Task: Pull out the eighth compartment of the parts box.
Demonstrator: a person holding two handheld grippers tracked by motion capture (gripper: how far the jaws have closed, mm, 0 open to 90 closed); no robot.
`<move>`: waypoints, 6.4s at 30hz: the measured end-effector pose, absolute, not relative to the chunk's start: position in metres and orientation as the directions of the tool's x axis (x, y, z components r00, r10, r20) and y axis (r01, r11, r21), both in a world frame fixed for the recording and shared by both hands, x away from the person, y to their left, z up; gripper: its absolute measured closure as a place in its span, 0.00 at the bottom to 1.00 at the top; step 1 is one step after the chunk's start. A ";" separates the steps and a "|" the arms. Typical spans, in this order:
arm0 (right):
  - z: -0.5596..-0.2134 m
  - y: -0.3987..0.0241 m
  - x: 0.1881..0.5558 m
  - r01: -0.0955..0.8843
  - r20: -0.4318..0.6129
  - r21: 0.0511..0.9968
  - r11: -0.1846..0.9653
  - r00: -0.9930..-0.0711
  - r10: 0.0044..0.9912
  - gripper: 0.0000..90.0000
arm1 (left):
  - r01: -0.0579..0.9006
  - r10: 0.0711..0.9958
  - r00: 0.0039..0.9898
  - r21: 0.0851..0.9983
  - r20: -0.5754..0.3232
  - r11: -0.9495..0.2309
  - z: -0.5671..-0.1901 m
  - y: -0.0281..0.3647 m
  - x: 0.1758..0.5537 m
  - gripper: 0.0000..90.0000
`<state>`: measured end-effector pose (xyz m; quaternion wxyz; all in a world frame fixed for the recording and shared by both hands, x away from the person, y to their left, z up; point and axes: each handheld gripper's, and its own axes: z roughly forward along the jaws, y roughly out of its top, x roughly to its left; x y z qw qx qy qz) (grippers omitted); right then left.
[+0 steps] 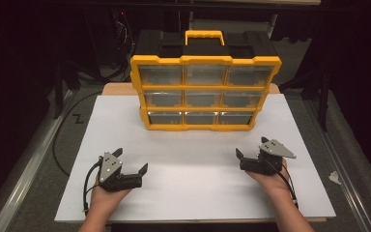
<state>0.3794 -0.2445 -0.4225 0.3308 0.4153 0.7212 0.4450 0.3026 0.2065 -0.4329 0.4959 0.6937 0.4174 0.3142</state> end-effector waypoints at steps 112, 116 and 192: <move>-0.430 -0.201 0.358 0.040 -0.873 0.308 0.951 -0.385 0.299 0.01 | 0.252 0.888 0.459 0.958 0.004 -0.135 -0.432 0.208 0.303 0.01; -0.431 -0.199 0.356 0.030 -0.889 0.272 0.962 -0.374 0.263 0.01 | 0.252 0.888 0.459 0.958 0.005 -0.135 -0.432 0.208 0.303 0.02; -0.423 -0.104 0.396 -0.121 -0.972 0.114 0.986 -0.218 0.086 0.44 | 0.249 0.874 0.484 0.950 0.045 -0.186 -0.434 0.206 0.303 0.01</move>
